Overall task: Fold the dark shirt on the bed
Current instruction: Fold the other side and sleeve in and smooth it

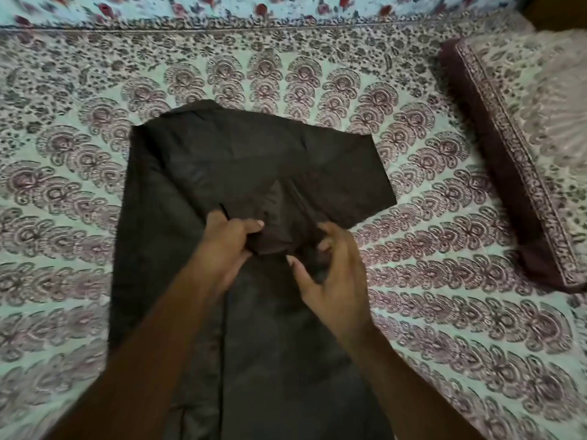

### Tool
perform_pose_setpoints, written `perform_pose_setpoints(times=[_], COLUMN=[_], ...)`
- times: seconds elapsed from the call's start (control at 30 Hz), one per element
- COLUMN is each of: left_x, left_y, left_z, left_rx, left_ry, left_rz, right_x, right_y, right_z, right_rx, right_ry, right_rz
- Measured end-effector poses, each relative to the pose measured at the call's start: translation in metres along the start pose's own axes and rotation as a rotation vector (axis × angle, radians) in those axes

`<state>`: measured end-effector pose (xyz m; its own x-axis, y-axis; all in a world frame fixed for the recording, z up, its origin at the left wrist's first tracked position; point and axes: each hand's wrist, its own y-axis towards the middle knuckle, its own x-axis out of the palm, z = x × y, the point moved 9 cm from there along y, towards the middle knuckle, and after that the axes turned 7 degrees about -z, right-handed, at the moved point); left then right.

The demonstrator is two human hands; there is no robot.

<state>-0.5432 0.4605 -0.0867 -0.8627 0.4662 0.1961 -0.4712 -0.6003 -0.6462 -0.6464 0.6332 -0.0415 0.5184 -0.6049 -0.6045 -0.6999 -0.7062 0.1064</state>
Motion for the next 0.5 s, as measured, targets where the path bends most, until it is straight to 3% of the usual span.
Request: perform_pose_setpoints(times=[0.07, 0.2, 0.3, 0.4, 0.5], left_x=[-0.039, -0.119, -0.176, -0.235, -0.28], left_y=[0.005, 0.014, 0.032, 0.051, 0.066], left_z=[0.035, 0.099, 0.134, 0.159, 0.18], left_rx=[0.03, 0.08, 0.155, 0.2, 0.239], left_ry=[0.066, 0.247, 0.394, 0.426, 0.476], left_rz=[-0.066, -0.13, -0.031, 0.147, 0.275], right_x=[0.02, 0.08, 0.112, 0.125, 0.143], right_y=[0.012, 0.048, 0.073, 0.083, 0.084], right_z=[0.01, 0.009, 0.017, 0.027, 0.034], right_rx=[0.249, 0.498, 0.713, 0.836, 0.901], right_ry=[0.141, 0.48, 0.786, 0.779, 0.769], right_rz=[-0.043, -0.113, 0.009, 0.22, 0.311])
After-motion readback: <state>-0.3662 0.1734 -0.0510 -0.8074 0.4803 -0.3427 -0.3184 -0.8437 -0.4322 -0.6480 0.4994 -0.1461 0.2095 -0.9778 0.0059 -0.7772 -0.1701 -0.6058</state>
